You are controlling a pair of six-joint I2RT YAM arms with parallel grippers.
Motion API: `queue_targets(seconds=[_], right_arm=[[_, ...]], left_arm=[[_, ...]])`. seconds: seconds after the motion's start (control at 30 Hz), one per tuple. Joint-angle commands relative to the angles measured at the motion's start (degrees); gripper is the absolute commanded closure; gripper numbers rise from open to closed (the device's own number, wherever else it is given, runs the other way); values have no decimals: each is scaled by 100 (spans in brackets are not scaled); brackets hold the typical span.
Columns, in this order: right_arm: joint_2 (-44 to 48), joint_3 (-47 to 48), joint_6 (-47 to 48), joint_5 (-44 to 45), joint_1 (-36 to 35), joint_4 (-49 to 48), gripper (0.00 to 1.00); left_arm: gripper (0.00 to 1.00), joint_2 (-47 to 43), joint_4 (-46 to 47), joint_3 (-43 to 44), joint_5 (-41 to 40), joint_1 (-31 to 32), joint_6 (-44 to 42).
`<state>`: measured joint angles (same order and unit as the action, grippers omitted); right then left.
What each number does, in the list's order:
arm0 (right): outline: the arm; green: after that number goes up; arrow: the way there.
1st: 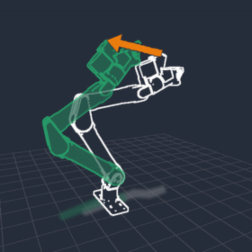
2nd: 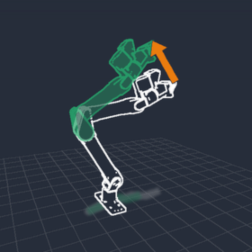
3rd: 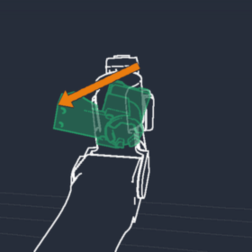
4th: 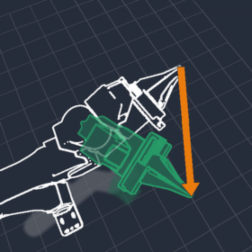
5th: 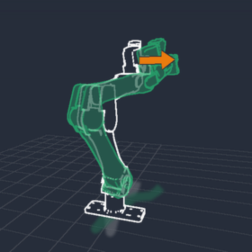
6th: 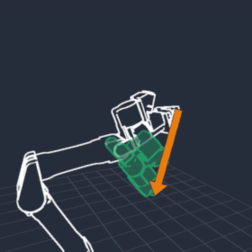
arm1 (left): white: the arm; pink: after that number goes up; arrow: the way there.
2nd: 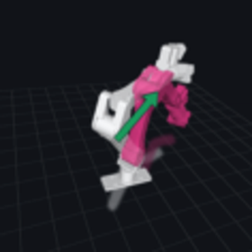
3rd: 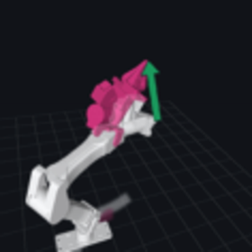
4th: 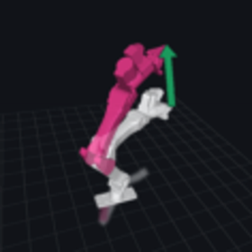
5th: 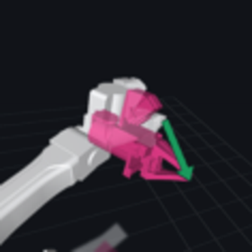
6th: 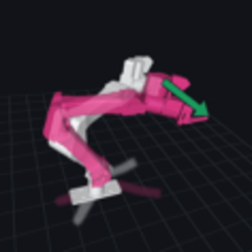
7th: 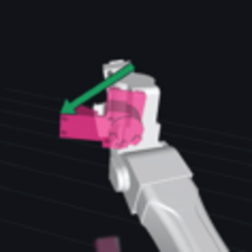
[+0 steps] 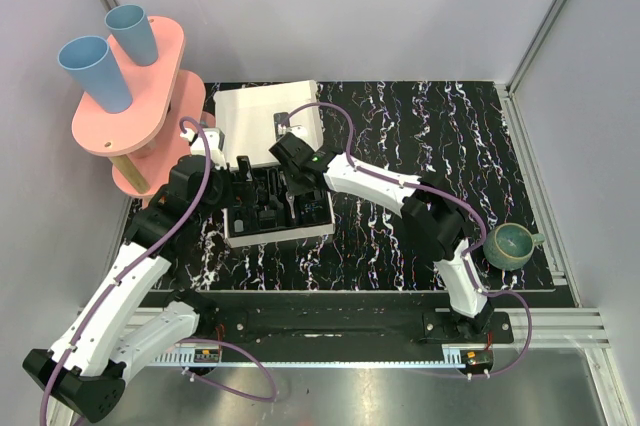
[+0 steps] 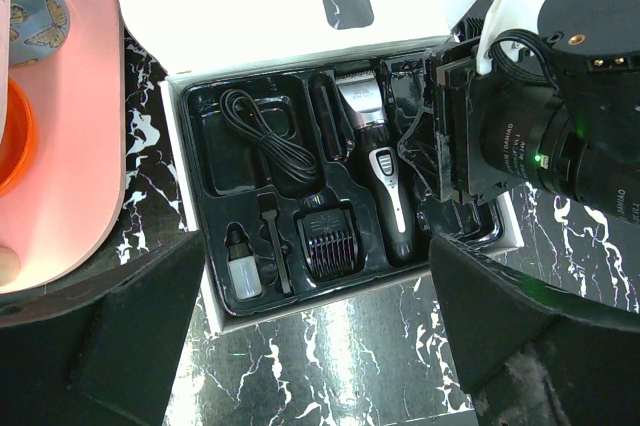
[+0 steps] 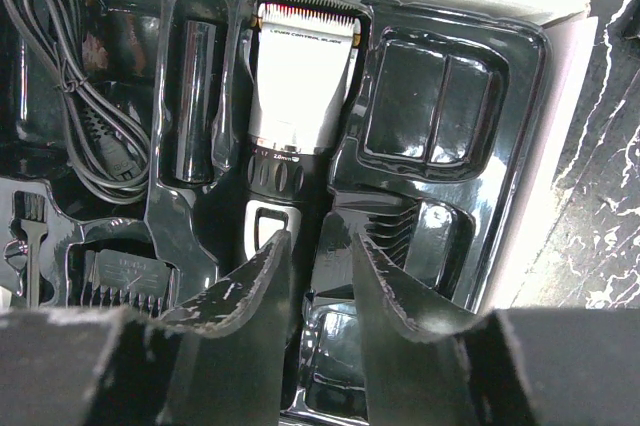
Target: Sort the hair-cutting tools
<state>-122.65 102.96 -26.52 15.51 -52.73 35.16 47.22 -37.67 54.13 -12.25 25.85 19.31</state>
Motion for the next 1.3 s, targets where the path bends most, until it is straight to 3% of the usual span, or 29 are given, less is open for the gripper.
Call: queue_targets(seconds=[0.0,0.4,1.27], right_arm=[[-39,119,-177,163,-53,-1,63],[-400,391,-529,585,-44,650,80],[-1507,1744,-679,637,35,2161,82]], left_arm=[[1,-99,164,-16,-128,-27,-6],[1,-117,164,-25,-120,-18,11],[1,-64,164,-16,-102,-18,38]])
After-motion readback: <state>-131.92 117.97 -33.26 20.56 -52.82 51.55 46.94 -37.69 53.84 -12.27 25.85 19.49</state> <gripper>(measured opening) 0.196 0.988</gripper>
